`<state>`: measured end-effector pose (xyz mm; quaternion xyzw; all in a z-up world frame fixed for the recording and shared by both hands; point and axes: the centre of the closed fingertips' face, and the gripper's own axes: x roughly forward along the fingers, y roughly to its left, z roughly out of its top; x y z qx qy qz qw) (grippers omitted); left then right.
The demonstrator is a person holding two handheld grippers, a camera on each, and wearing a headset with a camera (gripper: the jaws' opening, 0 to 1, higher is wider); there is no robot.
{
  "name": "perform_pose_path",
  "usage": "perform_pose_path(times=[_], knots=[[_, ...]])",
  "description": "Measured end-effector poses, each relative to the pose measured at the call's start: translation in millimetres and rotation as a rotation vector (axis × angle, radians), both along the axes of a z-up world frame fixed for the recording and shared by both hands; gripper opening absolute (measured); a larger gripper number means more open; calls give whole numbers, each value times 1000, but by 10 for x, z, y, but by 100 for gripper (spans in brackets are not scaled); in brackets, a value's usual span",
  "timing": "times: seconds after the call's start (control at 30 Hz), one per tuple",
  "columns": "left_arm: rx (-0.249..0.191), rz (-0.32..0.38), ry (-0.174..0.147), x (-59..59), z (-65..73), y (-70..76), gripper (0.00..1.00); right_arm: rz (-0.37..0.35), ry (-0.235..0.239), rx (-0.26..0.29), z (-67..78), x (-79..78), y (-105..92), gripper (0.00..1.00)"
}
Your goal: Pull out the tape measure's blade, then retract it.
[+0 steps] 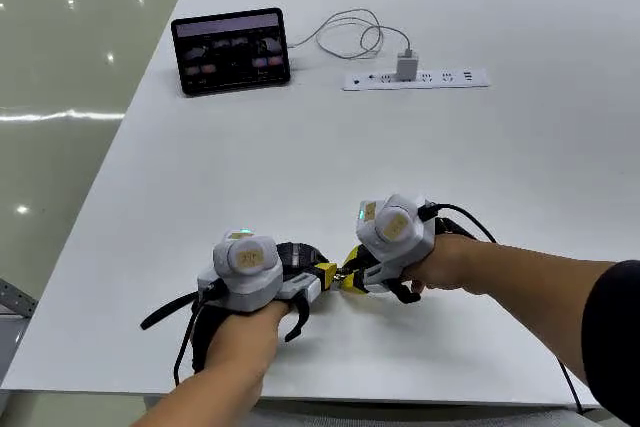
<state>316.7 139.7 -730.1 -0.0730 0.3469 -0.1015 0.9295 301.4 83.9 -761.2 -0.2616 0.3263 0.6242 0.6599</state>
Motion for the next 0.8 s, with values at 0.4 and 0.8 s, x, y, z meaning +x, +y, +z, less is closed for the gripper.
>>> perform_pose_path(times=[0.4, 0.8], knots=[[0, -5, -2, 5, -5, 0, 60, 48, -42, -19, -20, -21, -94, 12], [-6, -15, -6, 12, -2, 5, 59, 79, -73, -3, -9, -43, 32, 11]])
